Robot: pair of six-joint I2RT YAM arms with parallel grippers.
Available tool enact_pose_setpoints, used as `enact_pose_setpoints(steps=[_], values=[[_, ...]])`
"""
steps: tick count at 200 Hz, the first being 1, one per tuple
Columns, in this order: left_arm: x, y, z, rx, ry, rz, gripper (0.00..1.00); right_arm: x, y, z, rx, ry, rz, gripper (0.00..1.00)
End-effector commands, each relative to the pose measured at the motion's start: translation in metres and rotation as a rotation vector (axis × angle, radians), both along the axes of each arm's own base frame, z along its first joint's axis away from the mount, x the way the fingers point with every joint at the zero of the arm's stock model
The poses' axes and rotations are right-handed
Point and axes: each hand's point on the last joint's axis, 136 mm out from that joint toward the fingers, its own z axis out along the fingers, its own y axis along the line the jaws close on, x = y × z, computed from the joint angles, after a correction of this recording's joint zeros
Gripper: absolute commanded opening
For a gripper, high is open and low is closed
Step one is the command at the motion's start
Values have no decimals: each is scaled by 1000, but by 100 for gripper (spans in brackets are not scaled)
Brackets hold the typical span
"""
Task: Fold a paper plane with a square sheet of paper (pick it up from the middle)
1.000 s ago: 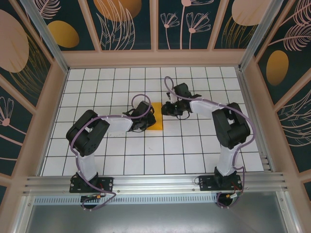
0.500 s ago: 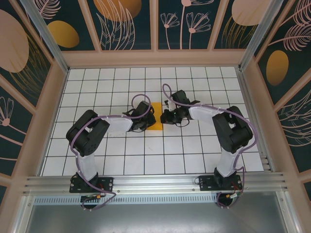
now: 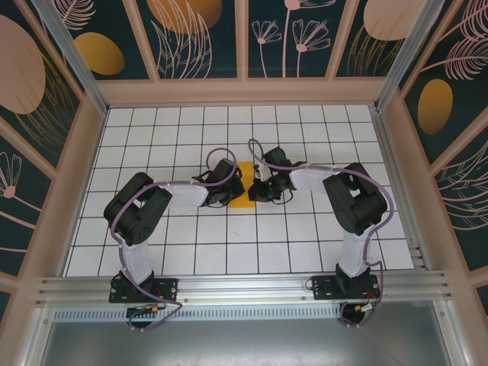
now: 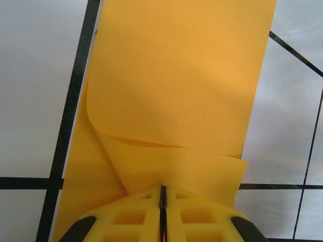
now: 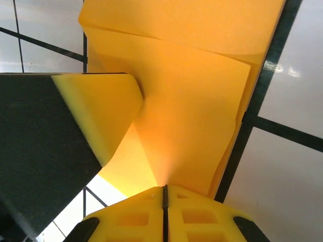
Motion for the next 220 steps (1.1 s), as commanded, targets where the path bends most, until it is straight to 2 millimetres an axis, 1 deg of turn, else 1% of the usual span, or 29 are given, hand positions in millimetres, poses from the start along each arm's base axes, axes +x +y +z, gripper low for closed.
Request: enact_pose_setpoints(steps=[1,47,83,117,132,155,174,198,220], values=[[-20,23,-39,97,112,24,10,-3,-6,-9,-49,7,8,7],[-20,24,-40,102,113,27,10,-13,-11,-15,-62,26,36,7],[-21,25,-40,107,112,30,10,-23,-19,-22,-98,48,47,7],[-21,26,-41,108,113,32,10,-34,-27,-24,-116,59,58,7],[-21,27,-40,107,112,32,10,-34,-28,-18,-110,45,61,7],[-20,26,-39,104,108,31,10,-26,-19,6,-53,-9,62,7],[-21,25,-39,103,110,29,10,-18,-12,19,-16,-41,57,7],[-21,25,-39,101,111,30,10,-12,-4,22,6,-46,57,7],[-21,25,-39,99,112,29,10,-12,0,16,3,-32,62,7]])
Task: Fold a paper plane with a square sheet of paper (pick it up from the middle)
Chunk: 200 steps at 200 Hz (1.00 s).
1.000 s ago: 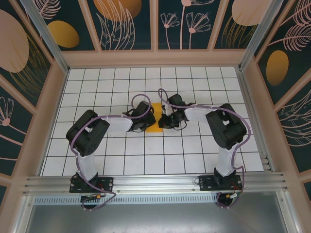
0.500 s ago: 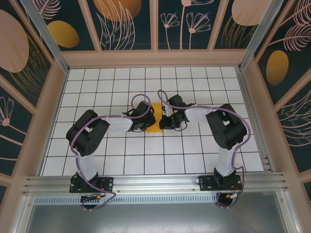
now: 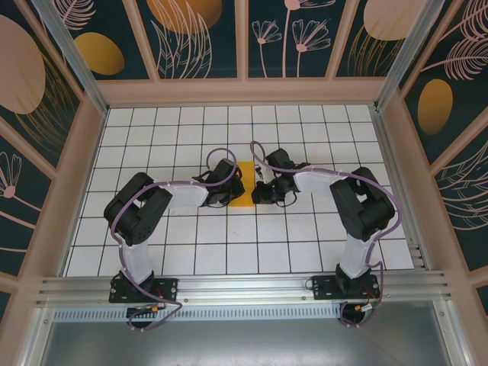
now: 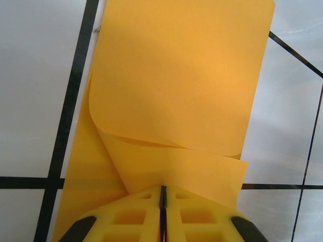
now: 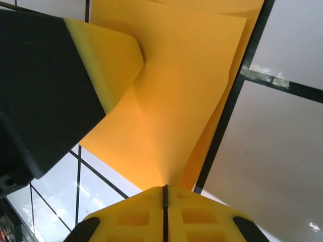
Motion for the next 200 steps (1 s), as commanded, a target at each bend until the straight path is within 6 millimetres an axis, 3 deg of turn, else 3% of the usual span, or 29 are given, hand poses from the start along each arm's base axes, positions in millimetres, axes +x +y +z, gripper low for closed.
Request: enact_pose_setpoints(steps=[1,72,131,160,200], values=[[-21,25,-39,102,112,26,10,1,11,6,28,1,24,7],[-21,25,-39,101,111,27,10,-7,1,-20,-42,40,19,7],[-22,26,-40,107,113,28,10,-31,-20,-36,-95,91,26,7],[-21,26,-40,105,111,26,10,-33,-23,-23,-78,73,25,7],[-21,23,-39,95,109,18,10,-3,-11,20,15,-39,-24,7]])
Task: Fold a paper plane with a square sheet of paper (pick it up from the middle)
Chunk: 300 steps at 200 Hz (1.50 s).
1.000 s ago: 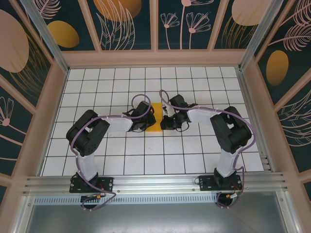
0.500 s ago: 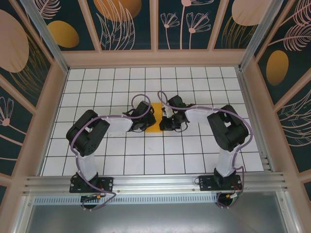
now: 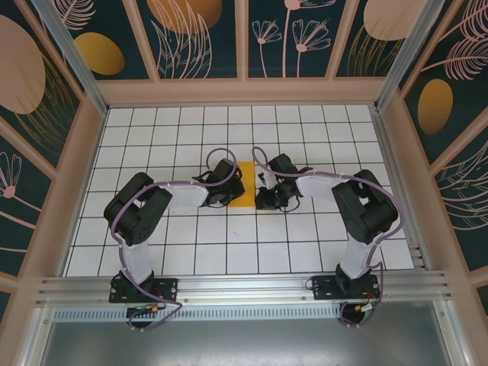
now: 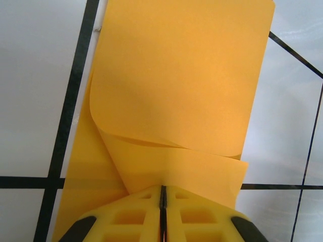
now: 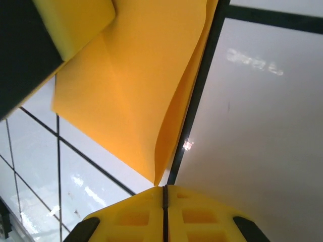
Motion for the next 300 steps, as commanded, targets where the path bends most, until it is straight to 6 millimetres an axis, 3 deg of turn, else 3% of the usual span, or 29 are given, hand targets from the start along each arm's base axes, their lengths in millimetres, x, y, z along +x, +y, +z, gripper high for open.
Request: enact_pose_setpoints(steps=[1,26,86,178,216,243,300], values=[[-21,23,-39,97,109,16,10,14,3,29,40,-59,-27,7],[-21,21,-39,85,109,13,10,23,13,31,67,-57,-34,8],[-20,20,-36,76,105,11,10,28,30,12,50,-20,-8,7],[-11,14,-19,65,67,1,10,8,0,-30,-69,45,-30,7],[-1,-9,19,-55,-23,-58,13,5,-6,-41,-101,63,-35,7],[-8,-26,36,-175,-31,-107,15,4,-8,-45,-117,68,-41,7],[-28,-27,16,-224,49,-95,13,5,-11,-47,-132,66,-46,5]])
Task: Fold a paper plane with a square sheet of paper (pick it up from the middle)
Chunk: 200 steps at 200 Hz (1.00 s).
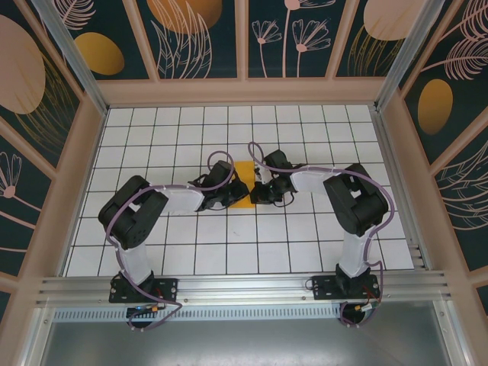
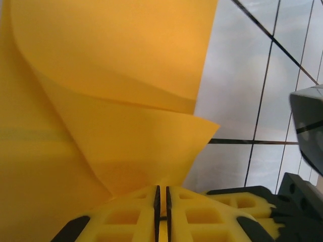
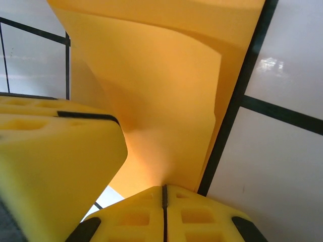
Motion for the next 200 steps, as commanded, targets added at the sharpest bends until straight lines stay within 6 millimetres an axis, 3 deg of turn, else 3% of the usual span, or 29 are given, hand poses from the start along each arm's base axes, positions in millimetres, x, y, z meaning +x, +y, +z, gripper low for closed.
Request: enact_pose_setpoints(steps=[1,43,91,194,200], values=[[-7,-6,-1,-42,26,-8,13,-17,-28,-37,-148,70,-22,5],[-15,0,-22,2,76,4,12,-19,-31,-39,-159,74,-21,5],[-9,17,-34,118,84,62,9,-25,-42,-49,-227,65,0,4],[16,38,-30,212,47,106,9,-39,-68,-68,-350,73,17,2],[26,34,-22,198,27,109,9,-39,-68,-68,-350,73,16,2]])
